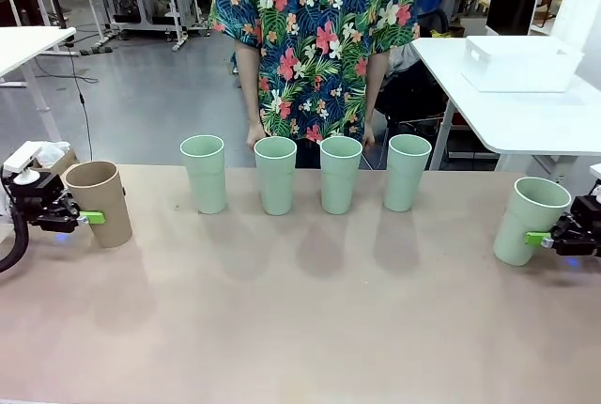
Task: Stack the cups and store them in the basket.
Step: Pick up two Reusable plastic cups , one in each hand.
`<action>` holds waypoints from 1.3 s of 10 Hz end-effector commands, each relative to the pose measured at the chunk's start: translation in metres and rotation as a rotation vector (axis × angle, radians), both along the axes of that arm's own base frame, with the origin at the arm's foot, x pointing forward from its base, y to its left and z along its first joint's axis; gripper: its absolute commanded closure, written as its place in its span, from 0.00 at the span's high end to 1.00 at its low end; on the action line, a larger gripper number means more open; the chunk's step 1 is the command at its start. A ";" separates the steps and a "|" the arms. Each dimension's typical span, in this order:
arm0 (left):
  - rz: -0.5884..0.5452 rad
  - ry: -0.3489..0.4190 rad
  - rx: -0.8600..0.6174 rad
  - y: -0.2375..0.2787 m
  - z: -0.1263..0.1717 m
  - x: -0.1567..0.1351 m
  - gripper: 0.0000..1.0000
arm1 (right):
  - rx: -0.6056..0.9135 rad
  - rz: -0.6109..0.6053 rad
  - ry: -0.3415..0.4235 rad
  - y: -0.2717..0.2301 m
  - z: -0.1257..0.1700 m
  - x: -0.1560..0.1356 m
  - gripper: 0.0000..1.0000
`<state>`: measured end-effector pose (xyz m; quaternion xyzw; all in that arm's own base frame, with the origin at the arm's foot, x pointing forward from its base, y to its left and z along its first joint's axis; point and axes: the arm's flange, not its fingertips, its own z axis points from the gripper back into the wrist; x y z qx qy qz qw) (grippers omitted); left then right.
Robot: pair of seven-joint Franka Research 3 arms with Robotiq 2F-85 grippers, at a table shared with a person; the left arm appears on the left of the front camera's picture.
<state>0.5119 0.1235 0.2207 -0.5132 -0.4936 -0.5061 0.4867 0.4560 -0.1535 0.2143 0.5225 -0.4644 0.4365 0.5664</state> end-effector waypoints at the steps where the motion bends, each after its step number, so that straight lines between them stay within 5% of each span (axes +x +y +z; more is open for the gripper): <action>1: -0.001 -0.027 -0.029 -0.008 0.000 -0.005 0.81 | -0.003 0.000 -0.004 0.006 0.001 -0.002 0.80; 2: -0.001 -0.027 -0.032 -0.009 0.000 -0.005 0.62 | 0.000 -0.002 -0.010 0.007 0.001 -0.001 0.60; 3: 0.003 -0.026 -0.030 -0.010 0.000 -0.006 0.76 | -0.003 -0.001 -0.008 0.007 0.000 -0.001 0.75; 4: 0.006 -0.027 -0.031 -0.011 0.001 -0.006 0.43 | 0.000 -0.003 -0.005 0.007 -0.001 0.000 0.40; 5: 0.086 -0.030 -0.048 -0.012 0.002 -0.007 0.56 | 0.038 0.002 -0.046 0.007 -0.001 -0.002 0.55; 6: -0.007 0.004 -0.007 -0.003 -0.001 -0.001 0.56 | 0.002 0.003 0.000 0.001 0.000 0.000 0.55; 13: -0.007 0.004 -0.007 -0.003 -0.001 -0.001 0.56 | 0.002 0.003 0.000 0.001 0.000 0.000 0.55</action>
